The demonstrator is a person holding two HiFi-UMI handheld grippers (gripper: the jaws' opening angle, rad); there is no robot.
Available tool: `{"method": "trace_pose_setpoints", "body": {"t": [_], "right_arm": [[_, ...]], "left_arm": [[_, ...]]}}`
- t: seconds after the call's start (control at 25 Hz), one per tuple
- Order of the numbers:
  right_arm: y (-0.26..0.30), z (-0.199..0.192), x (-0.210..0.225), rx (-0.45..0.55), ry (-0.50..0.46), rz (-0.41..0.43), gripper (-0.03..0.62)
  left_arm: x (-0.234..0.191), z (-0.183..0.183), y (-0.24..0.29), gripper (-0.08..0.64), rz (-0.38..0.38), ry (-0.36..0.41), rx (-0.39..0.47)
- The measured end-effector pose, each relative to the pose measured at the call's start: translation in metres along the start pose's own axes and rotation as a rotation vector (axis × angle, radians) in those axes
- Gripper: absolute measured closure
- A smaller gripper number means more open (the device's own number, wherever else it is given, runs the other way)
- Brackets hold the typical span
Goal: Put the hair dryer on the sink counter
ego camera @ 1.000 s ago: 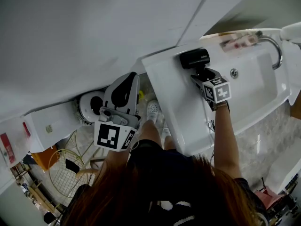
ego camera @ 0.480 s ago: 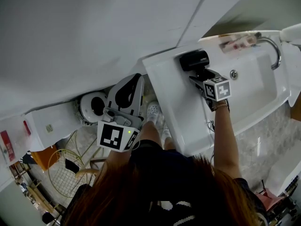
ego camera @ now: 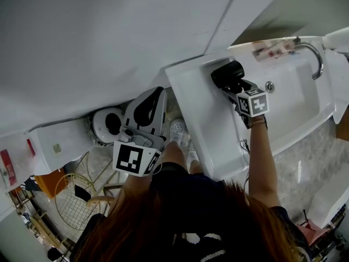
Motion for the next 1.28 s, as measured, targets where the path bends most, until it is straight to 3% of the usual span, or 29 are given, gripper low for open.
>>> {"method": "trace_pose_setpoints", "body": {"t": [0.92,1.2,1.28], "right_arm": [[-0.008,-0.011,0.0,0.019,0.005,-0.01,0.225],[-0.038,-0.001,-0.001,0.089,0.015,-0.053,0.233],[-0.06,0.013,-0.002,0.179,0.001,-0.102,0.3]], "left_arm": [[-0.001,0.006,-0.015,0.541,0.019,0.002,0.013],[0.004,0.01,-0.017,0.541,0.005,0.022,0.014],[0.006,0.012,-0.018,0.541,0.004,0.027,0.019]]}}
Point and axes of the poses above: the fingertips, and each gripper's own axes: y forward along the fingers, x to its right, z out of its top, the point moved 4 cm from there along -y, backward along the fingers, and after that the axes turned 2 degrees about y, right-handed, at the moved point
